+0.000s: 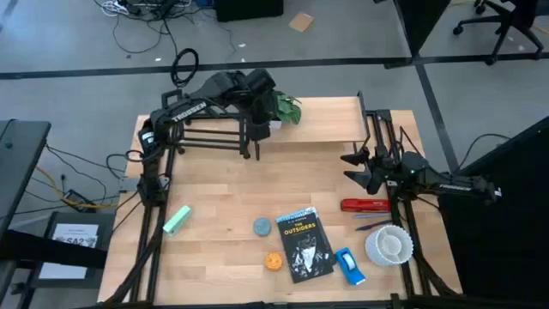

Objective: Stock shelves
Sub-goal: Put the white pen organizer on the shelf

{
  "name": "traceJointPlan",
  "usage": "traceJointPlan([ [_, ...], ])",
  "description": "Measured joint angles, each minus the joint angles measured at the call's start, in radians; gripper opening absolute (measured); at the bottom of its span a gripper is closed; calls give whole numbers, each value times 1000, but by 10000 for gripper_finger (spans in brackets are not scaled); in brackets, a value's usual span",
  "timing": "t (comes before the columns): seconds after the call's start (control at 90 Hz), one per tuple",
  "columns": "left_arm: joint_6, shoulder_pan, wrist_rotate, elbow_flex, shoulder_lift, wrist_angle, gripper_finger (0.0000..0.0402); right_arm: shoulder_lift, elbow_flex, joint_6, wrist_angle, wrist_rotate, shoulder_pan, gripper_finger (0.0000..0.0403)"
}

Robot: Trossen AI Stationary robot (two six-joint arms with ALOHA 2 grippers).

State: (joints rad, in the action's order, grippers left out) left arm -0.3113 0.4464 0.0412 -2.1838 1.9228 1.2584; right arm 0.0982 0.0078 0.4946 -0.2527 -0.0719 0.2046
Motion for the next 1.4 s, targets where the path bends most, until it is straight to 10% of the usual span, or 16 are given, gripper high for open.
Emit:
traceJointPlan([
  [0.244, 21, -100, -4, -174, -1, 91, 132, 0, 0, 0, 0, 0, 0, 346],
  [0.433, 136, -231, 116, -74, -94, 89, 131, 0, 0, 0, 1, 0, 0, 346],
  [1.056, 587, -905, -266, 937, -566, -1008, 131, 0, 0, 0, 0, -33, 0, 346],
  [1.4, 637, -999, -328, 1171, -571, -1221, 131, 81, 24, 188, -258, -33, -20, 346],
])
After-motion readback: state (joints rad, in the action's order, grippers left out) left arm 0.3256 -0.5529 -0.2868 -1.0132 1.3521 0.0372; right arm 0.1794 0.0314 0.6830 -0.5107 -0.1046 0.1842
